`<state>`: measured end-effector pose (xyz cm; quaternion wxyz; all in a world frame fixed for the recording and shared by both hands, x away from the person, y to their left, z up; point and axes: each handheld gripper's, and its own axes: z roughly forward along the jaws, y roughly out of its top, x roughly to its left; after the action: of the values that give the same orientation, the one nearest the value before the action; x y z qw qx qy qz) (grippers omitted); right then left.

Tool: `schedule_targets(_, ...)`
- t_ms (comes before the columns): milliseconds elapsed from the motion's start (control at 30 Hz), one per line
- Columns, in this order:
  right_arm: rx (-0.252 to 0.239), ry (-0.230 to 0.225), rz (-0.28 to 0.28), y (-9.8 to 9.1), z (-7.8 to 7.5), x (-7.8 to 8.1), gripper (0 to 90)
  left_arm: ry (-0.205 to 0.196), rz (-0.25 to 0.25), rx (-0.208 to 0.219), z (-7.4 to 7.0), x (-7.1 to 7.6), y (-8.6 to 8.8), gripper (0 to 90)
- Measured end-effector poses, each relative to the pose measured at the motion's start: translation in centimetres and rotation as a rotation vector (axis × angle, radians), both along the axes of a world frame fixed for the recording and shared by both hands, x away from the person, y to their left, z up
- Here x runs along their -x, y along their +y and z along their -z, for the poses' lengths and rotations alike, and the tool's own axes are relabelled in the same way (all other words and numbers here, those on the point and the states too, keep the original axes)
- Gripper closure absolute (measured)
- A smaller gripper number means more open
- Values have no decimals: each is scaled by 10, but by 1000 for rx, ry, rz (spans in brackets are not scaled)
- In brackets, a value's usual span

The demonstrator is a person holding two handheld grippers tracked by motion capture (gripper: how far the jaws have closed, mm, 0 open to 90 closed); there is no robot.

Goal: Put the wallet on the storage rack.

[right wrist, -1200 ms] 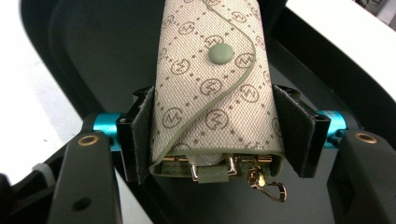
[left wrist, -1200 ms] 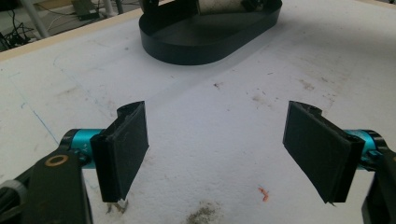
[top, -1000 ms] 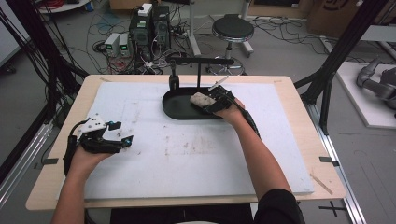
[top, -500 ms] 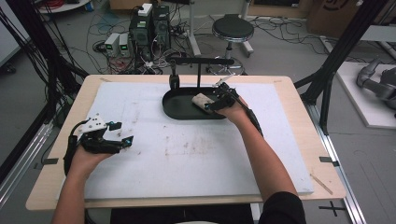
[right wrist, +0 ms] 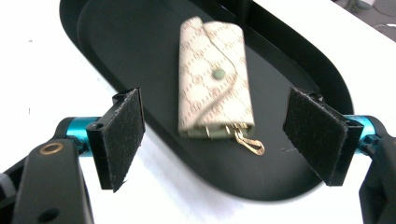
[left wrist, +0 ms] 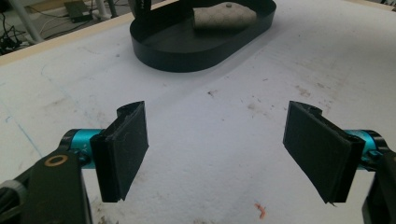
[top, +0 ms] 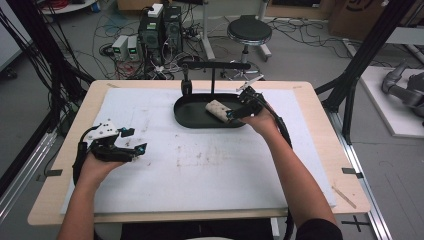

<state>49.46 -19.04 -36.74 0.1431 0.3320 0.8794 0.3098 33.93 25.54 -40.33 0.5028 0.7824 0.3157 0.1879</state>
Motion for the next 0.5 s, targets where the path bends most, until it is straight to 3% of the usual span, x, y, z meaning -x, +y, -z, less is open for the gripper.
schedule_targets(100,-11,-4,1,-9,-5,7,212,0,1,1,-1,-3,-3,220)
schedule_targets(167,-42,-57,2,-17,-5,16,213,-8,4,2,-2,-4,-5,221)
schedule_targets(300,-32,4,5,-28,-6,25,208,-13,3,5,-3,-8,-9,221)
schedule_targets(333,-59,-53,1,-35,-7,35,209,-15,2,9,-4,-8,-10,221)
schedule_targets(400,-67,-67,4,-39,-7,39,209,-20,9,12,-4,-10,-11,221)
schedule_targets(467,-78,-40,20,-50,-7,48,209,-24,12,13,-3,-11,-13,221)
schedule_targets(500,-89,-67,16,-55,-6,52,209,-24,11,18,-3,-12,-14,220)
